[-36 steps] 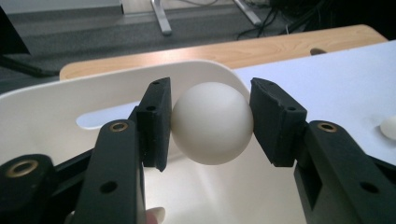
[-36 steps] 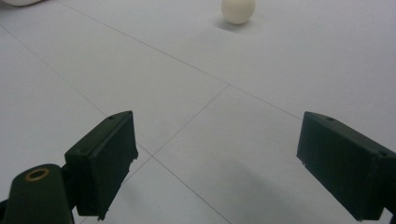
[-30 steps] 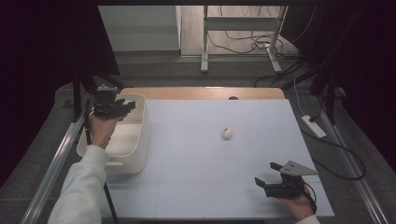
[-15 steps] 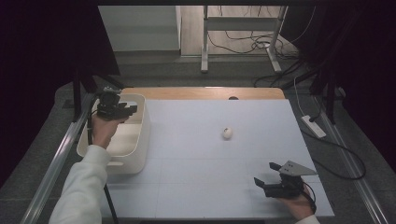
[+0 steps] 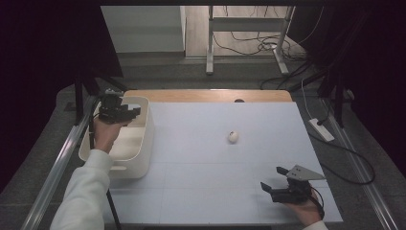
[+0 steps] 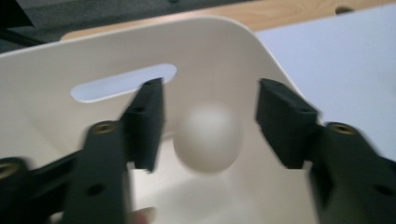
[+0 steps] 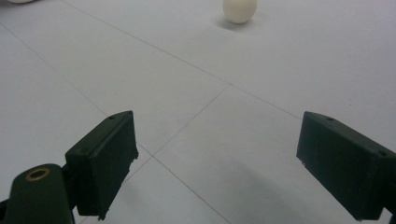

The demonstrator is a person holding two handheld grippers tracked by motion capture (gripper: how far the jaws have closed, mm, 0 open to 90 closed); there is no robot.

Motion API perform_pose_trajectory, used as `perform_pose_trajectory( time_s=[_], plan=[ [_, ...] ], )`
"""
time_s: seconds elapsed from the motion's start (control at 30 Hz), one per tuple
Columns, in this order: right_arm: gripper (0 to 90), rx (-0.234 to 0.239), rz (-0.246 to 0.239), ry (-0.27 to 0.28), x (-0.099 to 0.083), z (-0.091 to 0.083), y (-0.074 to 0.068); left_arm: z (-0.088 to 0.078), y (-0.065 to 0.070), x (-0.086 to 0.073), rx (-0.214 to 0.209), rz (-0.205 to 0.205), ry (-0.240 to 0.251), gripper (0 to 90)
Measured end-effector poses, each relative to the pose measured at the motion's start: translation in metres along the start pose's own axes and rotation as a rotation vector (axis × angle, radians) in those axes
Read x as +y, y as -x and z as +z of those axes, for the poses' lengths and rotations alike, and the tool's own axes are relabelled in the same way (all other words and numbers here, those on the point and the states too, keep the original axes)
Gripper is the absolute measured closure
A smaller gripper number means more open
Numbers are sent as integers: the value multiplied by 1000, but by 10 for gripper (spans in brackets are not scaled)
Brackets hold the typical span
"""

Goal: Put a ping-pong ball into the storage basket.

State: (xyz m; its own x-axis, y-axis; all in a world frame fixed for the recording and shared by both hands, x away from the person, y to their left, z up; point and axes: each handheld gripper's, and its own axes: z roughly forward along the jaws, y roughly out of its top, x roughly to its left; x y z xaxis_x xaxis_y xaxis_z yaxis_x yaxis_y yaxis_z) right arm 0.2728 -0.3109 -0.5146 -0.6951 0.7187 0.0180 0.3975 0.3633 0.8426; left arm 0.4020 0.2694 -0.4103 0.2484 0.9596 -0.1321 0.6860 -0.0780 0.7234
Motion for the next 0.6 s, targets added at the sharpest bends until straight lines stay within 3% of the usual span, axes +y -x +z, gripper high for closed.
perform_pose_trajectory(
  time_s=[0.07,0.17,0.6],
  plan=[
    [119,0,-2,1,0,0,0,-1,1,1,-4,-16,3,271],
    [119,0,-1,1,0,0,0,-3,0,0,-23,-31,20,205],
    [119,-6,0,3,0,-1,0,-22,3,-2,-135,-32,132,170]
  ],
)
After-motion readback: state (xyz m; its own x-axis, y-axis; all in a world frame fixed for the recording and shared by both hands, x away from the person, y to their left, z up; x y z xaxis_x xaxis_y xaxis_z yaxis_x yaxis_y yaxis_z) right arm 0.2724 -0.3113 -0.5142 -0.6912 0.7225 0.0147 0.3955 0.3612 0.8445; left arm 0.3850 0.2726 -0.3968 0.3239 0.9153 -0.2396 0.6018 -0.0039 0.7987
